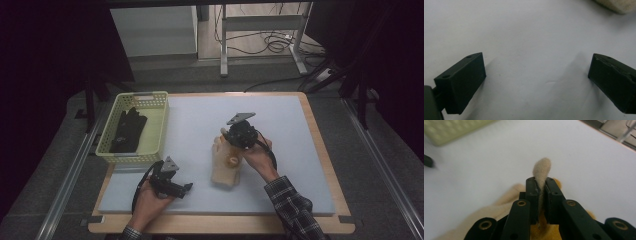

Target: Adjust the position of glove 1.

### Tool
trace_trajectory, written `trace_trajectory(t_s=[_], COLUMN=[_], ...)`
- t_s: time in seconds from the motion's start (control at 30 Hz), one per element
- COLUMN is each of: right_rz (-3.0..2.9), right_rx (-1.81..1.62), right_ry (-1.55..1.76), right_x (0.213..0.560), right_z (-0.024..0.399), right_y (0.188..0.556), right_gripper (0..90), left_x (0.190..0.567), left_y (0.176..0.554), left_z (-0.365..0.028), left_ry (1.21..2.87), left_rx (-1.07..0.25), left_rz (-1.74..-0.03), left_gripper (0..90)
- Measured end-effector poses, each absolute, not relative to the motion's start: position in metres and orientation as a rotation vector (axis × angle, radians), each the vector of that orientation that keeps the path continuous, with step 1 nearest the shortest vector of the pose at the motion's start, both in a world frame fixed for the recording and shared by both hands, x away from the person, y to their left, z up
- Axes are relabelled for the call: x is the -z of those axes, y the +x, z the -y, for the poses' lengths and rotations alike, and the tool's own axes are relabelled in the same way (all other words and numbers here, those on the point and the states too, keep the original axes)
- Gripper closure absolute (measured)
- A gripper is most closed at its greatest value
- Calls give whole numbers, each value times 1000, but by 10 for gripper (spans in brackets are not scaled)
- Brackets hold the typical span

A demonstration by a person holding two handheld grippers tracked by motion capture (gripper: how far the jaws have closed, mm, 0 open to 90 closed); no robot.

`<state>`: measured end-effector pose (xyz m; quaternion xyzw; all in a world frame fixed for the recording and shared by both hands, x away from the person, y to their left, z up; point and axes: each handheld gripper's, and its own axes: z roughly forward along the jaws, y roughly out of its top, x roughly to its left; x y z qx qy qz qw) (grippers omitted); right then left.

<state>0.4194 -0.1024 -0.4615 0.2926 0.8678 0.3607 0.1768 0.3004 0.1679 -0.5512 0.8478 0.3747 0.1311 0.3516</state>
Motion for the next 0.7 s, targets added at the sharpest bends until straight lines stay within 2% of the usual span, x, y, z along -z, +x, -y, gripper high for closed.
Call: trace_trajectory(t_s=[0.13,0.23,0.3,0.43,0.5,0.6,0.7], right_rz=[-2492,-2523,-2545,-2556,-2527,-2502,-2498], right_rx=[-1060,-1024,-982,-962,-1001,-1062,-1082], right_ry=[775,776,804,881,897,903,888], right_x=[458,470,483,500,496,480,470], right_z=[87,75,72,78,84,95,107], right_y=[420,426,433,443,442,438,430], right_gripper=[814,801,745,554,523,522,585], left_x=[551,551,551,551,551,551,551], left_y=[300,300,300,300,300,300,300], left_z=[-168,-168,-168,-168,-168,-168,-168], left_ry=[2194,2196,2196,2192,2191,2194,2197], left_rx=[-339,-341,-340,-340,-340,-340,-341], left_rz=[-970,-969,-970,-972,-972,-970,-969], left_gripper=[13,13,13,13,13,13,13])
